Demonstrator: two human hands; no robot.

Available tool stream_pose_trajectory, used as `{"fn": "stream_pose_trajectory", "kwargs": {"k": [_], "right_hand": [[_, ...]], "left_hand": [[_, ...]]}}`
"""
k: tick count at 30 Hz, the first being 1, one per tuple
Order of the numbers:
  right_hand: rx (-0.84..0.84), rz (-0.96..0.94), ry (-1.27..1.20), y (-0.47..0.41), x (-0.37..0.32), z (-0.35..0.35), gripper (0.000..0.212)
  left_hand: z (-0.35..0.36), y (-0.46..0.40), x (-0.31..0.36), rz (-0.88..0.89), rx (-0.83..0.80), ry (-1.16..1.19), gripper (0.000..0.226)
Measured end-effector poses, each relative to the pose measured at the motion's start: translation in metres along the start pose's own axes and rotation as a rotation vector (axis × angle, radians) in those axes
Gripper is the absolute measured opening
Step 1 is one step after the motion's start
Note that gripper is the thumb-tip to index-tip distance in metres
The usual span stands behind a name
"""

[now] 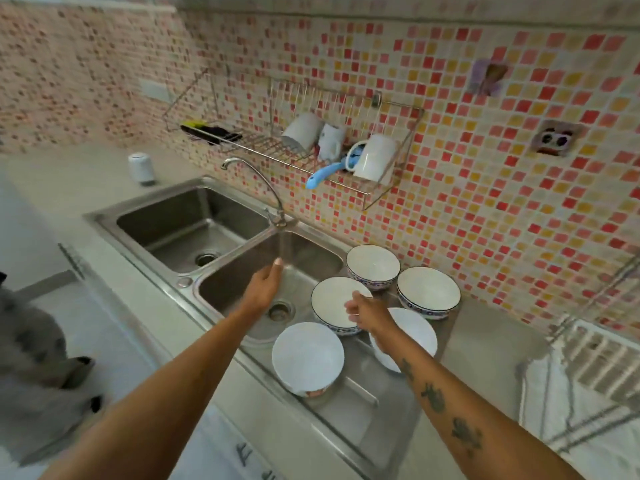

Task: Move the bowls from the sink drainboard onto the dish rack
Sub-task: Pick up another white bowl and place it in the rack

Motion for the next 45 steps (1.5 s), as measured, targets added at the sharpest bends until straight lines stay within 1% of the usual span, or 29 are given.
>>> {"fn": "stream_pose_trajectory", "kwargs": {"k": [3, 6, 8, 13, 15, 17, 21, 26, 29, 32, 35, 38, 39, 40, 41, 42, 44, 45], "right_hand": [[0.065, 0.091, 0.068, -0.013, 0.045, 0.008, 0.034], [0.083, 0.12, 0.051, -0.019, 0.071, 0.019, 0.037], [0.074, 0.085, 0.06, -0.01, 0.067, 0.029, 0.045], [0.003, 0.068, 0.011, 0.001, 0.067, 0.049, 0.031], [-0.021, 0.05, 0.001, 0.002, 0.069, 0.056, 0.031], [-0.005, 0.062, -0.009, 0.002, 0.074, 0.059, 0.035], [0.015, 0.077, -0.038, 0.001, 0.078, 0.058, 0.035], [0.055, 0.107, -0.13, 0.005, 0.081, 0.054, 0.032], [0.079, 0.098, -0.151, 0.01, 0.074, 0.049, 0.03], [0.103, 0.052, -0.175, 0.015, 0.056, 0.039, 0.019], [0.143, -0.021, -0.182, 0.027, 0.028, 0.016, 0.025], [0.242, -0.087, -0.212, 0.048, -0.027, -0.026, 0.024], [0.41, -0.184, -0.311, 0.088, -0.043, -0.098, 0.024], [0.574, -0.264, -0.367, 0.137, -0.059, -0.163, 0.025], [0.579, -0.308, -0.359, 0.145, -0.083, -0.176, 0.031], [0.615, -0.309, -0.337, 0.156, -0.103, -0.189, 0.034], [0.812, -0.454, -0.348, 0.228, -0.124, -0.254, 0.036], [0.811, -0.504, -0.358, 0.237, -0.14, -0.26, 0.033]], "left_hand": [[0.008, -0.001, -0.044, -0.093, -0.016, 0.03, 0.049], [0.02, -0.001, -0.077, -0.143, -0.042, 0.044, 0.048], [0.029, -0.001, -0.093, -0.165, -0.07, 0.053, 0.045], [0.05, 0.009, -0.116, -0.256, -0.086, 0.182, 0.039], [0.056, 0.015, -0.118, -0.282, -0.082, 0.209, 0.033], [0.059, 0.019, -0.119, -0.271, -0.053, 0.229, 0.028], [0.061, 0.023, -0.115, -0.222, -0.057, 0.177, 0.033], [0.062, 0.028, -0.115, -0.244, -0.06, 0.114, 0.031], [0.06, 0.031, -0.109, -0.262, -0.028, 0.138, 0.027], [0.054, 0.034, -0.087, -0.229, -0.005, 0.16, 0.029], [0.052, 0.039, -0.041, -0.159, -0.014, 0.186, 0.027], [0.062, 0.032, 0.029, -0.077, -0.051, 0.28, 0.03], [0.105, 0.051, 0.09, 0.0, -0.195, 0.326, 0.03], [0.152, 0.079, 0.146, 0.031, -0.323, 0.324, 0.029], [0.15, 0.083, 0.167, 0.013, -0.324, 0.383, 0.027], [0.151, 0.085, 0.188, -0.013, -0.346, 0.436, 0.025], [0.193, 0.135, 0.261, 0.015, -0.575, 0.428, 0.021], [0.19, 0.139, 0.273, -0.003, -0.614, 0.437, 0.022]]}}
Point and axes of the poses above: each hand's wrist, its own y-axis away from the middle knuckle, its own z-axis out of the palm, x = y × z, the point moved 9 cm from there along -y, towards the middle knuckle, and after that the axes turned 3 degrees about -y, right-handed, at the moved point
